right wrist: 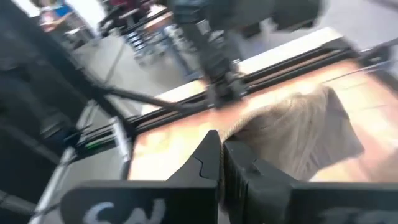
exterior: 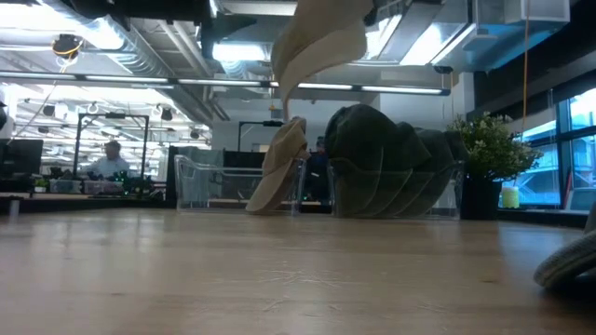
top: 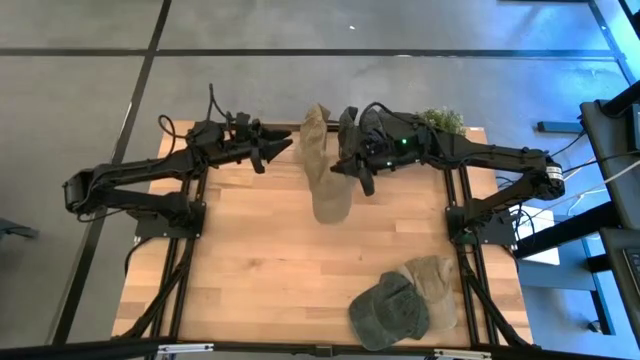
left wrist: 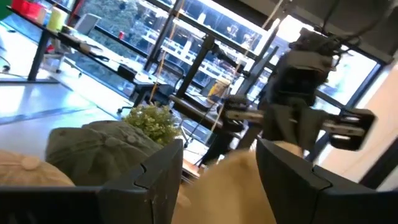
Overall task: Pick & Place hat
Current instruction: Put the brown cap into the left transparent bin
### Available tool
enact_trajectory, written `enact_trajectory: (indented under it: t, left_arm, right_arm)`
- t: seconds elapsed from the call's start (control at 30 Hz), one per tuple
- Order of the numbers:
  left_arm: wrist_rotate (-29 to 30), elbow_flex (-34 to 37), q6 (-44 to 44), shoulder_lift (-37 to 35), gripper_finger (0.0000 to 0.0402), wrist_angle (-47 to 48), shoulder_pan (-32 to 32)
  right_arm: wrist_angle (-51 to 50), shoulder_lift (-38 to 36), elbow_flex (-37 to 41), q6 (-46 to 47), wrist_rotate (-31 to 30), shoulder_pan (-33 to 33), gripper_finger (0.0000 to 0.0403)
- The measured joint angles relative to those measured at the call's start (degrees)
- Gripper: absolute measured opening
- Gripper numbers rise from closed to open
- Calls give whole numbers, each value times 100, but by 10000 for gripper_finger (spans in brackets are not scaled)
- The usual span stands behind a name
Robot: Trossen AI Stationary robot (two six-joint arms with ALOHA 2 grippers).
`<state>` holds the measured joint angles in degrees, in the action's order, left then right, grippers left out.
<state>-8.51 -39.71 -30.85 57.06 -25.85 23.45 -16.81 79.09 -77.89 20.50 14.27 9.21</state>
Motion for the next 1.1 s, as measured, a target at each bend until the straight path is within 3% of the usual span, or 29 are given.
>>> enact_trajectory:
  t: [0.13,0.27,0.4,0.7,0.8,0.97,1.1]
  left_arm:
    - [-61,-1,5,0,199,141,-172]
    - [41,0,-4,0,198,906,-415]
    - [736,199,2,2,198,968,-820]
    - [1852,1765,-1221,116,198,-1867,-1667]
    - [1960,2161,-1540,209,198,-2926,-1793]
    - [2168,2307,-965,201,198,-3712,-1999]
    - [2056,1901,99,108,198,-3770,-1983]
  right_arm:
    - [87,0,0,-34,-269,0,3]
    - [570,-15,0,-88,-270,2,3]
    - [848,-48,-173,-278,-279,77,3]
    - [766,-59,-1166,-945,-491,103,3]
    - [764,-57,-1325,-1157,-650,107,3]
    - [499,-39,-1342,-1324,-744,107,3]
    - [132,54,-1338,-1348,-894,103,3]
